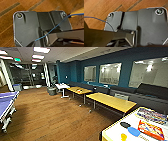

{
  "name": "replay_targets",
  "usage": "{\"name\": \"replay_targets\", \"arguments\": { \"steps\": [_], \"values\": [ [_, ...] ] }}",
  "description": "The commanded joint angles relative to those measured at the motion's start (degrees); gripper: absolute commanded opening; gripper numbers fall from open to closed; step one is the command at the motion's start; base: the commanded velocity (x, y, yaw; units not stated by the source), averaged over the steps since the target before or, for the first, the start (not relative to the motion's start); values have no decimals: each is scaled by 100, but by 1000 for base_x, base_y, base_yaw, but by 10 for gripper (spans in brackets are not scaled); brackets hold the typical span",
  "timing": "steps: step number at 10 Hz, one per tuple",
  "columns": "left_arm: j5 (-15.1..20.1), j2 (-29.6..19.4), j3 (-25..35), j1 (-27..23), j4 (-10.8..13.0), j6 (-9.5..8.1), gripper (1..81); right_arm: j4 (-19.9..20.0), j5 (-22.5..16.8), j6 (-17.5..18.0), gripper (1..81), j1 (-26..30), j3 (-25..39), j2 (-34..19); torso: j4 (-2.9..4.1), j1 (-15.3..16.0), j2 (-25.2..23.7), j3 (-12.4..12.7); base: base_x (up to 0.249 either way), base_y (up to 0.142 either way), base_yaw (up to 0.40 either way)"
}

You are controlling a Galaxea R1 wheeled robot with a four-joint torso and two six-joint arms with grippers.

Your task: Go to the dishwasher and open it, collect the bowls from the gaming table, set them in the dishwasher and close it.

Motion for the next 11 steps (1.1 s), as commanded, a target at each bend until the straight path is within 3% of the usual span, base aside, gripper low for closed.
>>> {"name": "replay_targets", "arguments": {
  "steps": [1,8,11],
  "values": [
    [289,-8,38,-223,-9,24,811,-68,-218,-22,811,255,56,9,0,0,0,0,0,0,0],
    [324,-52,47,-232,8,16,811,-77,-218,-13,811,264,56,27,0,-4,-2,0,0,0,0],
    [342,-52,64,-249,0,16,811,-68,-218,-13,811,255,56,18,0,-4,-2,0,0,0,-140]
  ]
}}
